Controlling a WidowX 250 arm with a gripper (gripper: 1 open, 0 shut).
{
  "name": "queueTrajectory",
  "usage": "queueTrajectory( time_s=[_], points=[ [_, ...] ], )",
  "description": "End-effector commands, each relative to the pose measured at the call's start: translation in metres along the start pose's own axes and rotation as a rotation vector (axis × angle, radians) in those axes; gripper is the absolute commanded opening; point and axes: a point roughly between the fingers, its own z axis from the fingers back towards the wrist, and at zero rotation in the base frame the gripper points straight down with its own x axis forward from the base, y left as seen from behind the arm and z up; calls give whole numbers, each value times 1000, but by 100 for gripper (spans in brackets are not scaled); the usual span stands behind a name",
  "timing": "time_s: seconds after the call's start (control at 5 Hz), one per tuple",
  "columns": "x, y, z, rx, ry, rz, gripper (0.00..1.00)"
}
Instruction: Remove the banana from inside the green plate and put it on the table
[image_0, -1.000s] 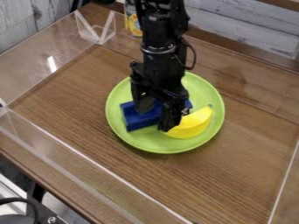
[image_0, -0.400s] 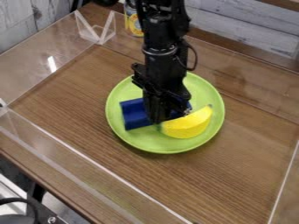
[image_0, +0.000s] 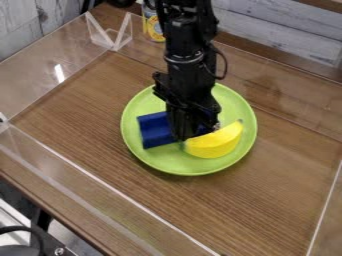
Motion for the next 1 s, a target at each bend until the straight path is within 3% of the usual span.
queueTrajectory(
  time_s=[0.0,0.2,0.4,0.6,0.8],
  points=[
    [8,-2,14,9,-67,-7,100],
    [10,-4,15,5,-83,-7,100],
    [12,-5,15,0,-97,-8,0],
    [13,-6,15,-5,-110,-9,0],
    [15,-8,15,-9,-123,-7,100]
  ],
)
